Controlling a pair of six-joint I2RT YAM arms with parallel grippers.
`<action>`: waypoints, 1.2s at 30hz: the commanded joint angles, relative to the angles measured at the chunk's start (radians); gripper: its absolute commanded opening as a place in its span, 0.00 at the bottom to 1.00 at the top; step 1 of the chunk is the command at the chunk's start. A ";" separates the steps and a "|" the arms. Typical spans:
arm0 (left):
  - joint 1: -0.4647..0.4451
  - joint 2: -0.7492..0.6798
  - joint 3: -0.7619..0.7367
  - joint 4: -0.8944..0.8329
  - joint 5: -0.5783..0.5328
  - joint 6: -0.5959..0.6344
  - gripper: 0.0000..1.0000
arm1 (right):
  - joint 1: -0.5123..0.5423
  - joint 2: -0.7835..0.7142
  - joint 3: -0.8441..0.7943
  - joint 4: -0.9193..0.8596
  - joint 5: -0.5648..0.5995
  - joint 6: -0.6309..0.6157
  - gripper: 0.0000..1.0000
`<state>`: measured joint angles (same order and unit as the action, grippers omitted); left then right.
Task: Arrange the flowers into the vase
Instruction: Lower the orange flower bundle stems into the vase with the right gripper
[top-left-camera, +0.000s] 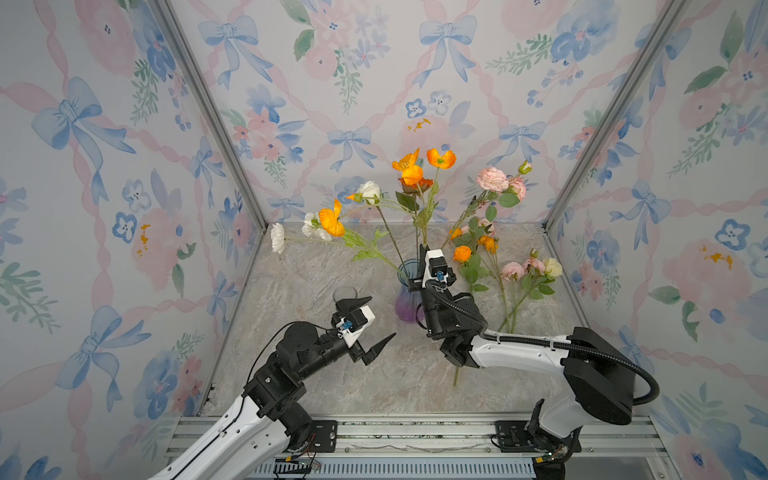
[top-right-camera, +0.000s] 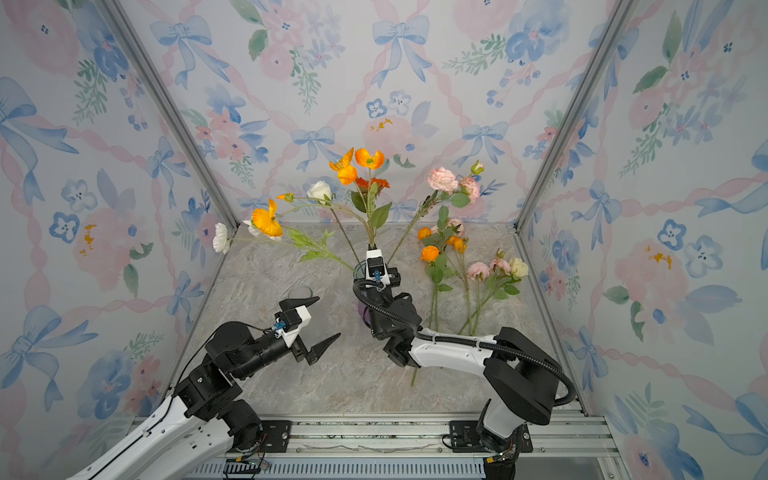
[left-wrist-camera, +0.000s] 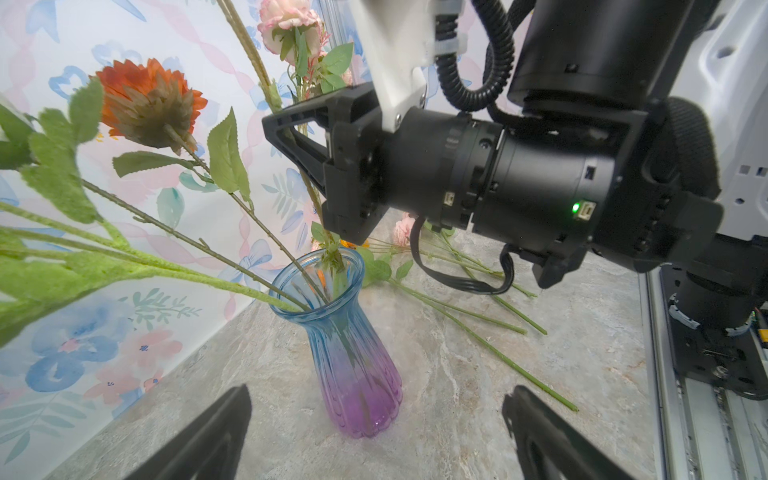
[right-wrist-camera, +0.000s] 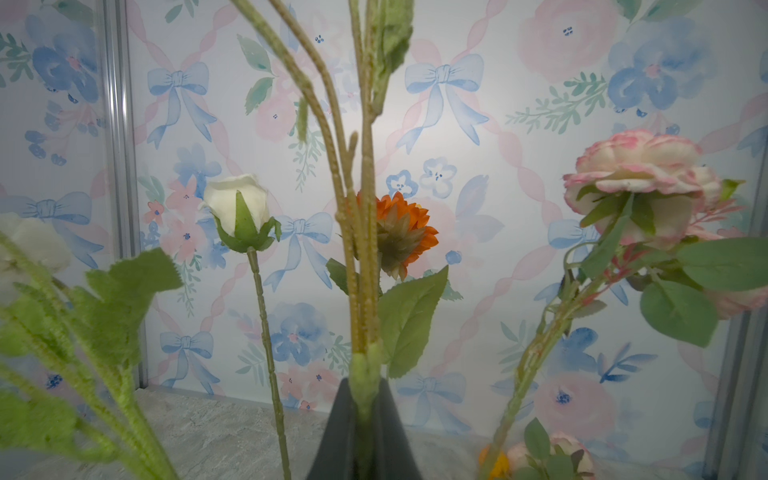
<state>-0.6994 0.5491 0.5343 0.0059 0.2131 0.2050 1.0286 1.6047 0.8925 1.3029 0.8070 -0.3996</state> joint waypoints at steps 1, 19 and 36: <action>0.008 0.007 -0.013 0.023 0.025 -0.012 0.98 | -0.002 0.024 -0.015 0.080 0.052 0.042 0.00; 0.014 0.018 -0.016 0.024 0.023 -0.010 0.98 | -0.006 -0.018 -0.073 -0.027 0.061 0.132 0.33; 0.017 0.032 -0.013 0.025 0.024 -0.012 0.98 | 0.106 -0.347 -0.180 -0.320 0.097 0.123 0.79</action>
<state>-0.6907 0.5735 0.5308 0.0067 0.2253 0.2050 1.1194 1.3487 0.7338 1.0885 0.8692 -0.2943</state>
